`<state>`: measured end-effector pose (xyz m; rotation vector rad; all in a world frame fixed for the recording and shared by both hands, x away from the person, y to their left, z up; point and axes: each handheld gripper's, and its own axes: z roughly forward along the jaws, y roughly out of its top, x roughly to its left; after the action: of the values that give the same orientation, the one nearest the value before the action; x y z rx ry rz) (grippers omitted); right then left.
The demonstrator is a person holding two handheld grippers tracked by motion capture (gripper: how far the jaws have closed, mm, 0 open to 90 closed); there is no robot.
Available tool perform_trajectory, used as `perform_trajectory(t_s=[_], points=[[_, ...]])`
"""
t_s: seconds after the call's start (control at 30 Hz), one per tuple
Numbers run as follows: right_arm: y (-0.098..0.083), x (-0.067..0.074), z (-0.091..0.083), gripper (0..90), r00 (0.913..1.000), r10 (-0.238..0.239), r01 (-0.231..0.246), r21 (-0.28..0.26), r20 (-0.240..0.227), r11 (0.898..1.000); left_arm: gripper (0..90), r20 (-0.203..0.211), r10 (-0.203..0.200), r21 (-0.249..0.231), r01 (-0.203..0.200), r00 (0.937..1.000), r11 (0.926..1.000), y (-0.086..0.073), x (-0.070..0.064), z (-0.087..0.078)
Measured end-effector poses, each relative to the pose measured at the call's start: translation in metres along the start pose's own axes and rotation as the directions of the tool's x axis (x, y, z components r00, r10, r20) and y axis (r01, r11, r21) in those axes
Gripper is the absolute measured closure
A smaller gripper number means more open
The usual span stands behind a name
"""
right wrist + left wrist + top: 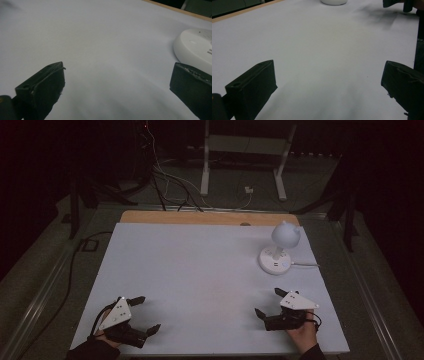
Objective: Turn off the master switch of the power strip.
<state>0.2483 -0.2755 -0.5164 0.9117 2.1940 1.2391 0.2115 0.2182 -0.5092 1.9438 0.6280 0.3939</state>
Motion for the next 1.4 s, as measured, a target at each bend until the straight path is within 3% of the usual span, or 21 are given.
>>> perform_trajectory(t_s=[0.2,0.43,0.7,1.1,1.4], points=[[0.0,0.003,-0.001,0.0,0.9999,-0.004,0.004,-0.003,-0.011,1.0,0.3,0.001,0.006,-0.002,-0.006,1.0,1.0,0.0,0.0,0.001],[0.002,0.007,0.0,0.0,0.9991,-0.041,0.041,0.011,-0.011,0.999,0.3,-0.009,0.007,-0.002,-0.007,0.9999,1.0,0.0,0.0,-0.001],[0.005,0.013,0.0,0.0,0.9985,-0.04,0.041,0.034,-0.038,0.999,0.3,0.002,0.003,-0.011,-0.003,1.0,0.9999,0.001,0.0,0.0],[0.014,0.025,0.003,0.0,0.9903,-0.014,0.025,0.081,-0.138,0.996,0.4,0.014,0.014,-0.016,-0.014,0.9998,0.9998,0.001,-0.002,0.001],[0.028,0.028,-0.003,0.0,0.985,0.01,-0.003,0.044,-0.172,0.999,0.4,0.014,0.019,-0.018,-0.019,0.9997,0.9997,0.001,-0.002,0.001]])
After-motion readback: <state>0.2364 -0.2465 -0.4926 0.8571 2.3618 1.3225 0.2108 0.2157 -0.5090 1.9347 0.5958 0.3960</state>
